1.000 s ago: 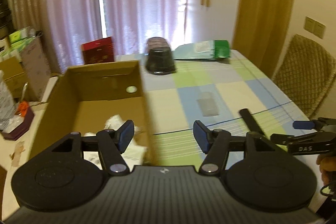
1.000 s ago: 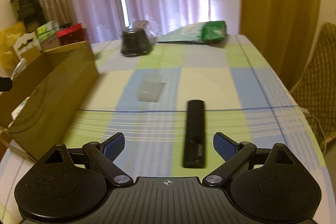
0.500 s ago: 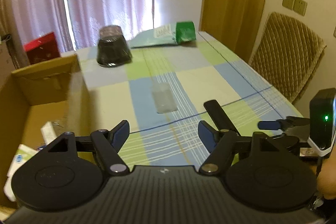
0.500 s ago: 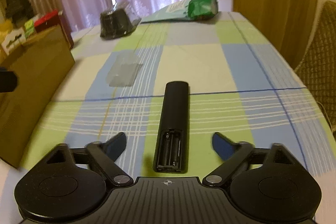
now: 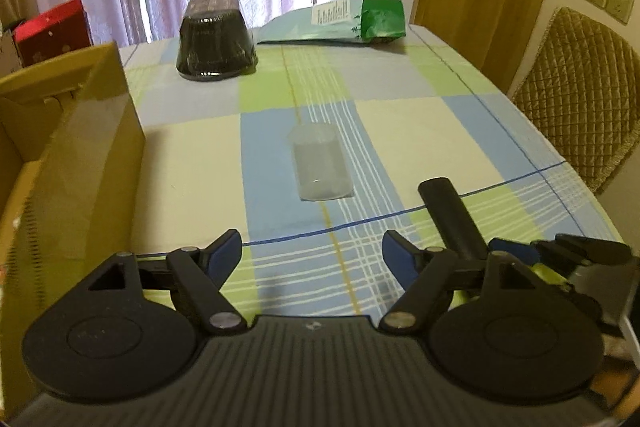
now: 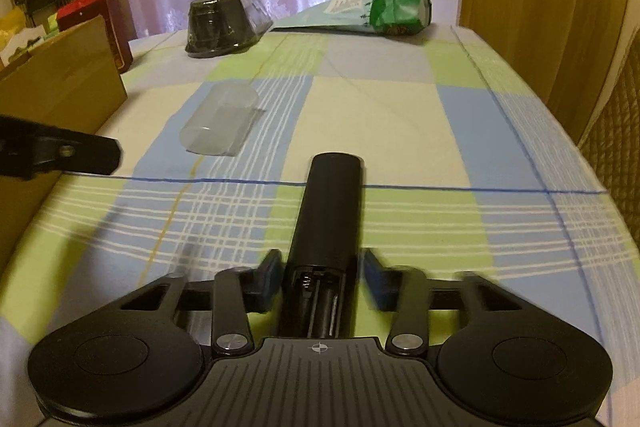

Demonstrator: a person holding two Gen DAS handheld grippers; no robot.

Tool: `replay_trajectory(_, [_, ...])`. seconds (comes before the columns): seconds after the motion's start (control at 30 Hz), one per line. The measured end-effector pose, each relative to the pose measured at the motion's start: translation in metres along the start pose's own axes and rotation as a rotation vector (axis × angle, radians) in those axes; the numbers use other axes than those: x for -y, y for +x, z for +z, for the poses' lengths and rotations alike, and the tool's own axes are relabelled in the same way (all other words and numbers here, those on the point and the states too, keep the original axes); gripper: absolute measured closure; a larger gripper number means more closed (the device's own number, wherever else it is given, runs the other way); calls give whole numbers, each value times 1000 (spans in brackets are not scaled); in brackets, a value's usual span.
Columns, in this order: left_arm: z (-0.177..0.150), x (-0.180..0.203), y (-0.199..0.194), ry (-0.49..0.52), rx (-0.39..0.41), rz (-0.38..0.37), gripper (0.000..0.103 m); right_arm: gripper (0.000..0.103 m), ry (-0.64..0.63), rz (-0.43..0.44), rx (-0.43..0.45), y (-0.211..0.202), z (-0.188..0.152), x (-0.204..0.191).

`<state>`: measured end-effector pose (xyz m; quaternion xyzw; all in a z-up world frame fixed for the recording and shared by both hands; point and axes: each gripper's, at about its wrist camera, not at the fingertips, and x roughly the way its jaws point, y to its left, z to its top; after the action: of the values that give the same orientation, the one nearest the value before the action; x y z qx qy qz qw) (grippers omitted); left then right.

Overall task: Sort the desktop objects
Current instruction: 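Grasp the black remote with the right tool while the left tool grasps the clear plastic cup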

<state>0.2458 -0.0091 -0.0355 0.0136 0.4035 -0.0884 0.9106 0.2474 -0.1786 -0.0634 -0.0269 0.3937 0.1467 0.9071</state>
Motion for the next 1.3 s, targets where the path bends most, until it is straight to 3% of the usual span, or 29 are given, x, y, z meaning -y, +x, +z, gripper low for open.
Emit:
replay_trajectory(0.53, [33, 16, 100, -10, 0, 42, 31, 65, 39, -32, 26, -35, -33, 29])
replay_trajectory(0.63, [37, 14, 113, -12, -21, 50, 39, 65, 42, -34, 26, -39, -36, 31])
replay_trajectory(0.67, [37, 13, 116, -10, -30, 51, 52, 65, 42, -35, 26, -40, -36, 31])
replay_trajectory(0.7, [37, 12, 116, -5, -34, 51, 58, 65, 42, -35, 25, -41, -37, 32])
replay_trajectory(0.9, [11, 10, 81, 21, -38, 8, 58, 65, 59, -33, 18, -46, -39, 34])
replay_trajectory(1.13, [-59, 18, -4, 69, -60, -22, 58, 65, 49, -22, -21, -72, -60, 26])
replay_trajectory(1.3, [-101, 23, -36, 85, -102, -19, 56, 65, 35, -22, -43, -88, -76, 18])
